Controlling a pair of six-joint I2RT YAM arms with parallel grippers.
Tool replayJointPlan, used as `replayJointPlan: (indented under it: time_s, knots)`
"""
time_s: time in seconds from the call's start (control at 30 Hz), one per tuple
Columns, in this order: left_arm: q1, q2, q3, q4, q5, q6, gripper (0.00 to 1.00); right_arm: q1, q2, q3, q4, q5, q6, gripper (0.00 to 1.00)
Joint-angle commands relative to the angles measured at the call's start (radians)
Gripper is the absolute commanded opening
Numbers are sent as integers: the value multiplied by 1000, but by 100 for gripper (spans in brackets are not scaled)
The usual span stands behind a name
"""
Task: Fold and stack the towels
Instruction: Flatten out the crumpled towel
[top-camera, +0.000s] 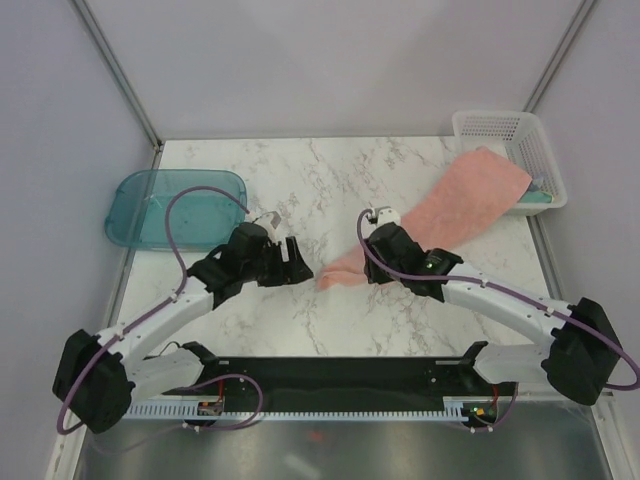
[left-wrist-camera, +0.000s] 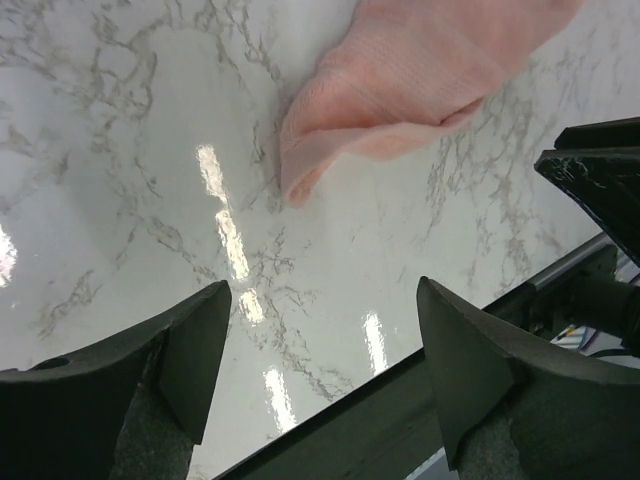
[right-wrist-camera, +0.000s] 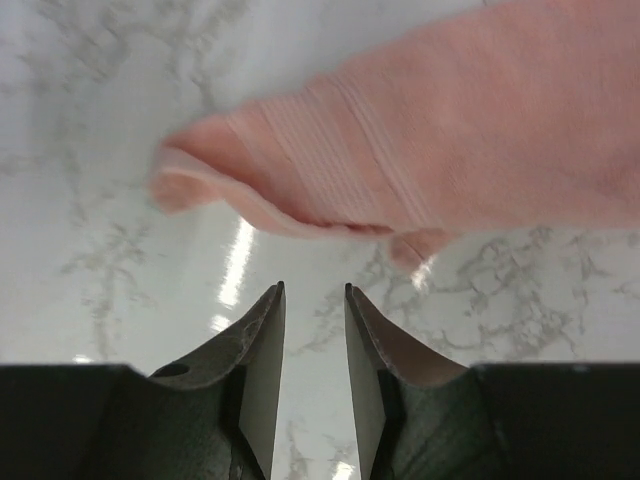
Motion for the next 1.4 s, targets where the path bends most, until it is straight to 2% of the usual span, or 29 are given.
replayJointPlan:
  time_s: [0.0, 0.1, 0.13, 0.17, 0.4, 0.63, 1.0, 1.2, 1.3, 1.33, 1.37]
  knots:
    - [-75, 88, -14, 168, -13, 16, 81, 3, -20, -116, 39, 103, 10, 38]
    - [-124, 176, -29, 214, -59, 40, 77, 3, -25, -204, 145, 108, 29, 37]
    - [-126, 188, -49, 243, -59, 36, 71, 1, -28, -227, 176, 118, 38, 37]
    - [-126, 199, -62, 266, -58, 30, 69, 3, -26, -264, 223, 130, 40, 36]
    - [-126, 276, -106, 382, -38, 20, 68, 3, -17, -350, 400, 134, -28, 38]
    - [-129, 365, -105, 421, -62, 20, 68, 1, 69, -341, 426, 172, -88, 38]
    - [-131, 464, -95, 456, -122, 2, 65, 1, 164, -310, 426, 212, -31, 39]
    - [-131, 513, -65, 456, -102, 16, 52, 1, 181, -305, 424, 206, -17, 38]
    - [-131, 524, -54, 452, -91, 20, 39, 1, 185, -298, 420, 206, -19, 35]
    - [-129, 523, -51, 450, -91, 22, 31, 1, 190, -293, 415, 206, -20, 33]
    - [-131, 521, -49, 449, -91, 27, 28, 1, 195, -284, 414, 204, -23, 28]
